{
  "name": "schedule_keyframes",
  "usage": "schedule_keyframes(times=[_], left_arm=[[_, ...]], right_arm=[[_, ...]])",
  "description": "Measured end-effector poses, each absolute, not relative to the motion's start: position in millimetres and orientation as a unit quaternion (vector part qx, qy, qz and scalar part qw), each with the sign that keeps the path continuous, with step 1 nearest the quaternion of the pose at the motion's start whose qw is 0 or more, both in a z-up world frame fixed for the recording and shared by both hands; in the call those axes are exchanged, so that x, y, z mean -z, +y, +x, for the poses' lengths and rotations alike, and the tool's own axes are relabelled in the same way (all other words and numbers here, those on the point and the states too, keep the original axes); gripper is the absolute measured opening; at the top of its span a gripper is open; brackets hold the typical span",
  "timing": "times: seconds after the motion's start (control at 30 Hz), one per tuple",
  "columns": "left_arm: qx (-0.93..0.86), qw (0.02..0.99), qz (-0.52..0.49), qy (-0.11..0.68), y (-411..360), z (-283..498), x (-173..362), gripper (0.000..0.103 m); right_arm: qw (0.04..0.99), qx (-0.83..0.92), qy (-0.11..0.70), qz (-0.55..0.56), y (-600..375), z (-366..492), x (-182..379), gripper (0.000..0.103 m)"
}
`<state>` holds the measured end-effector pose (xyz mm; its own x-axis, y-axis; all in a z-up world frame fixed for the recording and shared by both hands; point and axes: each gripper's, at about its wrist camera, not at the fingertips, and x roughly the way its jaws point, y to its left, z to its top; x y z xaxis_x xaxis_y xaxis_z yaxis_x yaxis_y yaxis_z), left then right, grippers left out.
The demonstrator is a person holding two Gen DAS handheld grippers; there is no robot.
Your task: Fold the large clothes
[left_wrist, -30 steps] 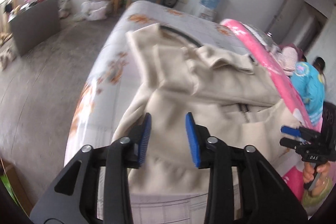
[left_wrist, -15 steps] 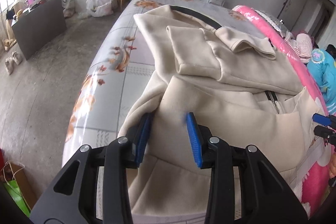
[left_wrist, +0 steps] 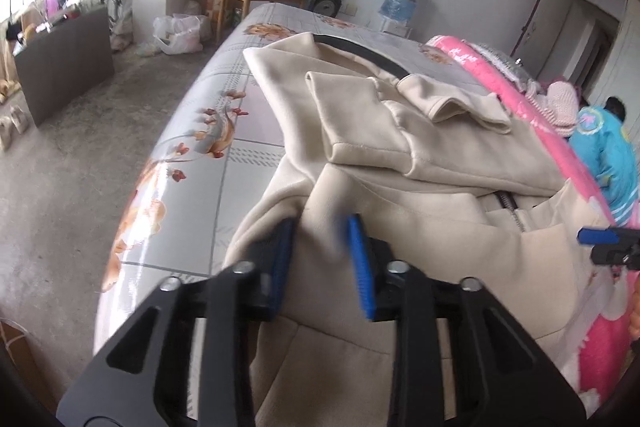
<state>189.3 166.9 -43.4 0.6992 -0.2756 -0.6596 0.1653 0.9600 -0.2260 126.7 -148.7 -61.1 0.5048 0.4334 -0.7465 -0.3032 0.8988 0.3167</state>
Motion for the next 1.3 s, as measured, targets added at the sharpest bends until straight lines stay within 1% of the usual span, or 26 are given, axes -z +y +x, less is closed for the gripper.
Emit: schedule_keyframes(times=[0.03, 0.1, 0.2, 0.23, 0.27, 0.3, 0.33, 0.4, 0.53, 0.57, 0.73, 0.8, 0.9, 1.03, 1.07, 1.13, 1.2, 1.27, 1.3], left_arm=[[0.12, 0.92, -0.069, 0.366, 165.0, 187.4, 41.4, 0.014], [0.119, 0.926, -0.057, 0.354, 161.8, 181.5, 34.7, 0.01], [0.114, 0.936, -0.038, 0.331, 158.2, 169.0, 22.1, 0.009], [0.111, 0.94, -0.038, 0.322, 158.7, 163.8, 16.8, 0.008], [0.11, 0.941, -0.041, 0.317, 160.5, 160.8, 13.4, 0.008], [0.105, 0.943, -0.047, 0.312, 163.8, 156.2, 9.1, 0.008], [0.101, 0.945, -0.054, 0.308, 167.6, 152.4, 5.7, 0.008], [0.104, 0.944, -0.074, 0.303, 174.5, 145.9, -0.4, 0.008], [0.102, 0.946, -0.085, 0.296, 181.7, 138.6, -10.7, 0.008], [0.106, 0.943, -0.091, 0.301, 183.7, 141.4, -9.7, 0.008], [0.118, 0.922, -0.119, 0.349, 192.1, 162.8, 9.1, 0.011], [0.122, 0.914, -0.114, 0.37, 190.9, 169.1, 15.6, 0.017], [0.13, 0.908, -0.104, 0.385, 186.9, 172.9, 24.1, 0.023], [0.122, 0.906, -0.078, 0.397, 178.9, 175.6, 31.6, 0.024], [0.119, 0.907, -0.07, 0.397, 176.7, 176.0, 32.2, 0.024], [0.111, 0.915, -0.054, 0.385, 173.3, 172.3, 30.1, 0.006], [0.102, 0.931, -0.043, 0.347, 171.1, 157.7, 14.3, 0.005], [0.102, 0.952, -0.034, 0.288, 169.5, 135.8, -8.6, 0.005], [0.101, 0.954, -0.032, 0.28, 169.3, 132.8, -12.6, 0.005]], right_arm=[[0.866, -0.217, 0.447, 0.062, -141.2, 129.9, 59.0, 0.055], [0.872, -0.215, 0.438, 0.03, -125.3, 136.3, 55.3, 0.055], [0.875, -0.217, 0.432, -0.015, -100.6, 145.2, 53.7, 0.055], [0.873, -0.22, 0.435, -0.027, -93.6, 147.6, 56.0, 0.052], [0.87, -0.22, 0.439, -0.047, -84.3, 148.9, 60.9, 0.045], [0.868, -0.215, 0.441, -0.068, -77.0, 148.8, 65.5, 0.021], [0.863, -0.209, 0.449, -0.097, -67.5, 148.1, 72.4, 0.007], [0.868, -0.2, 0.44, -0.113, -62.5, 141.9, 73.5, 0.006], [0.908, -0.17, 0.359, -0.134, -58.1, 117.8, 35.5, 0.005], [0.912, -0.166, 0.35, -0.135, -57.9, 117.0, 32.1, 0.005], [0.907, -0.156, 0.359, -0.155, -50.4, 132.5, 52.6, 0.005], [0.909, -0.154, 0.355, -0.158, -50.1, 132.1, 54.1, 0.005], [0.908, -0.154, 0.359, -0.154, -52.6, 137.1, 57.6, 0.005], [0.909, -0.151, 0.348, -0.172, -47.4, 134.0, 57.7, 0.005], [0.91, -0.15, 0.345, -0.175, -46.0, 133.0, 57.1, 0.005], [0.914, -0.149, 0.334, -0.177, -45.5, 127.9, 52.6, 0.005], [0.92, -0.148, 0.32, -0.173, -46.8, 120.7, 45.4, 0.005], [0.928, -0.139, 0.296, -0.177, -48.8, 111.5, 38.3, 0.005], [0.93, -0.139, 0.293, -0.174, -50.1, 112.0, 37.4, 0.005]])
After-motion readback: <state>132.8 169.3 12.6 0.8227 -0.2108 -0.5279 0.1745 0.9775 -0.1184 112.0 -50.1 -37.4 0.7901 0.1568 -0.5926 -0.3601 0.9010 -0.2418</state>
